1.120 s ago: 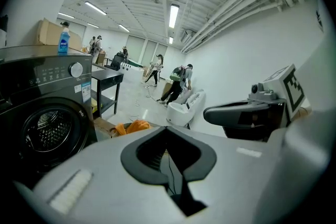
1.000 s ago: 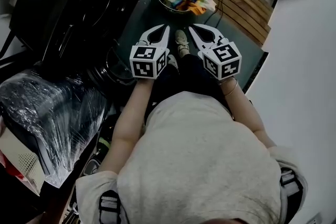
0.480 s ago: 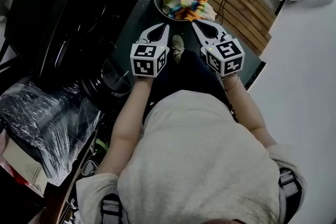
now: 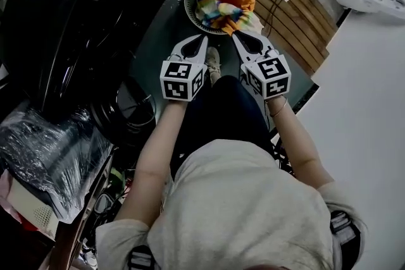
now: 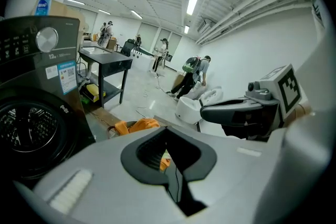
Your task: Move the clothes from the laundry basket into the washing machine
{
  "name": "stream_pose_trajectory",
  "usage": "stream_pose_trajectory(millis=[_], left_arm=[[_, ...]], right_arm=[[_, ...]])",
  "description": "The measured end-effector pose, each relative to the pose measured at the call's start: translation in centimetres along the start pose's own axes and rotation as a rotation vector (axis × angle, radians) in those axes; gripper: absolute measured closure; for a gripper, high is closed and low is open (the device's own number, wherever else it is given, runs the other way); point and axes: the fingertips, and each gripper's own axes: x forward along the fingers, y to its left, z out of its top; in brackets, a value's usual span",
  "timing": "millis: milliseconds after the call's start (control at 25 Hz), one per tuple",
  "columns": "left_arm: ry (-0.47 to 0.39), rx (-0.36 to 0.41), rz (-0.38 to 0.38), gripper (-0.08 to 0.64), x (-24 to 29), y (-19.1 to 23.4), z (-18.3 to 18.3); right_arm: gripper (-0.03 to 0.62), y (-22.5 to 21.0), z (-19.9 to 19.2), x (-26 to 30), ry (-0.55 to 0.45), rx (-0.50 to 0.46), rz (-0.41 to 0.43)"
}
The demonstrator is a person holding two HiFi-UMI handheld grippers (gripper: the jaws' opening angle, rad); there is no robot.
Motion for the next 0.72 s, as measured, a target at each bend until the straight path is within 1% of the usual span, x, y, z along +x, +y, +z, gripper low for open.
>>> stream_pose_trajectory(millis=[160,320,480,520,600,640,720], left_arm=[[0.036,-0.022,-0.011,0.551,2.7,1.6,-1.8],[0.076,-0.002,-0.017,0.551,6.6,4.1,-3.9],[0.094,0.011,-0.021,0.551,10.4,6.2,-6.7],[0.097,0.013,-0.016,0.551,11.3,6.7,-7.5],[0.102,0.023,-0.005,0.551,12.9,7.4,-9.3],[0.107,0.032,-0.011,0.551,13.6,7.5,-10.2],[0.118,0.044,-0.04,0.551,14.9,7.2,-12.2]], right_arm=[[0.583,-2.2,-2.2,2.4,0.045,0.015,-0.01],[0.583,-4.7,-4.6,5.6,0.076,0.013,-0.033],[0.58,-6.6,-8.2,9.1,0.101,0.011,-0.057],[0.572,-6.9,-9.3,9.9,0.109,0.011,-0.061],[0.53,-7.5,-11.6,11.5,0.126,0.007,-0.064],[0.507,-7.8,-12.8,12.1,0.136,0.006,-0.068],[0.497,-8.6,-15.7,13.0,0.158,0.015,-0.093]])
